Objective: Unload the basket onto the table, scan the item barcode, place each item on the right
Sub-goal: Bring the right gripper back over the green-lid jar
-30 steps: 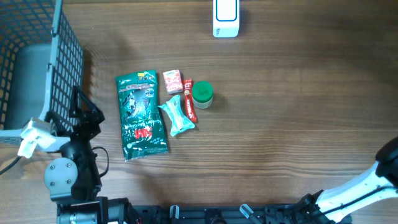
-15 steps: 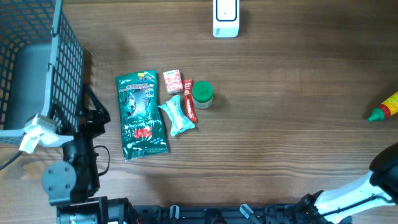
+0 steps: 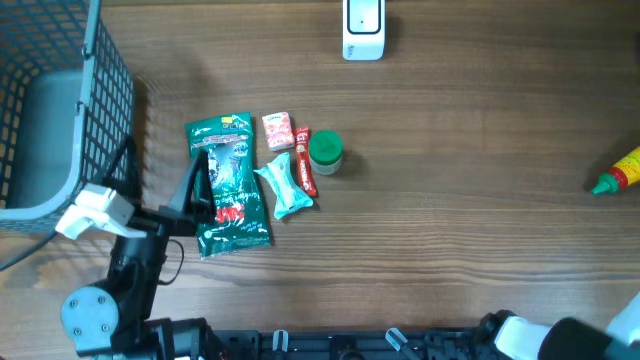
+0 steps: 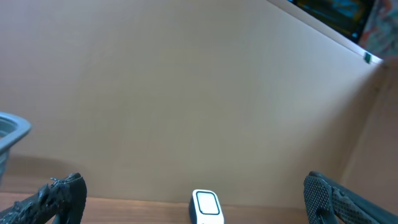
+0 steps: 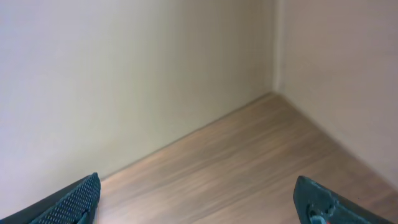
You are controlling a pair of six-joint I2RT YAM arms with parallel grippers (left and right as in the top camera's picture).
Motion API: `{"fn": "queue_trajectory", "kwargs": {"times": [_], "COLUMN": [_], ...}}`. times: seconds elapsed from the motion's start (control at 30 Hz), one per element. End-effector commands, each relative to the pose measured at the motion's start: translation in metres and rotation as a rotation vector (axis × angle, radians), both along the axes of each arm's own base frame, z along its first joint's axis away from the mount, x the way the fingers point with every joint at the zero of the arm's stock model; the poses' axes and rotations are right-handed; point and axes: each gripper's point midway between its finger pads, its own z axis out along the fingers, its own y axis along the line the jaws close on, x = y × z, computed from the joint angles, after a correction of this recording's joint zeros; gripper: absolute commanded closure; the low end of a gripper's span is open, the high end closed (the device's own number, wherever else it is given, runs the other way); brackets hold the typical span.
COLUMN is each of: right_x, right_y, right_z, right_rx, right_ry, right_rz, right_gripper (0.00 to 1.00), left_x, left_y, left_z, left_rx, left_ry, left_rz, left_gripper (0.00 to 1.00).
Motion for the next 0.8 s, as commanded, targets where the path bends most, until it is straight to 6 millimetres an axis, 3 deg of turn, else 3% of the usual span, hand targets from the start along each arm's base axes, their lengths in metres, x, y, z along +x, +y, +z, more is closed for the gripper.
{"fn": "queue_trajectory", "kwargs": {"times": [0.0,0.17,0.27,0.33,0.43,0.5,0.53,0.63,0.77], "right_x": [0.004,0.002,0.003,0.006,0.005,0.003,0.001,-0.002,-0.006], "right_y": [0.051,0.110,0.151,0.197,0.245,0.277,0.298,0.336,0.375], "right_z": [-0.005,-0.049,-0.081,-0.111,-0.144,-0.167,-0.184,-0.217,-0.255], "right_rx": [0.096,0.371,0.448,0.454,0.440,0.427,0.416,0.392,0.402], "right_ry": [0.030,0.187,0.310,0.426,0.535,0.601,0.647,0.741,0.843], "right_rz": [0.095,0.114,0.165,0.267,0.375,0.442,0.486,0.557,0.584], "right_gripper": [0.00,0.00,0.00,0.00,0.00,0.00,0.00,0.00,0.00], "left_x": [-0.011,-0.005,-0.001,0.001,0.002,0.005,0.008,0.011,0.013], "left_y": [-0.008,-0.005,-0.005,-0.005,-0.004,0.003,0.017,0.036,0.037], "left_z": [-0.002,-0.026,-0.038,-0.045,-0.049,-0.056,-0.068,-0.095,-0.113], "left_rx": [0.037,0.019,0.014,0.012,0.007,-0.005,-0.026,-0.047,-0.053], "left_ry": [-0.007,0.097,0.127,0.143,0.154,0.181,0.233,0.341,0.400], "left_rz": [-0.035,-0.025,-0.026,-0.026,-0.025,0.015,0.095,0.205,0.212], "left_gripper": [0.00,0.00,0.00,0.00,0.00,0.00,0.00,0.00,0.00]}}
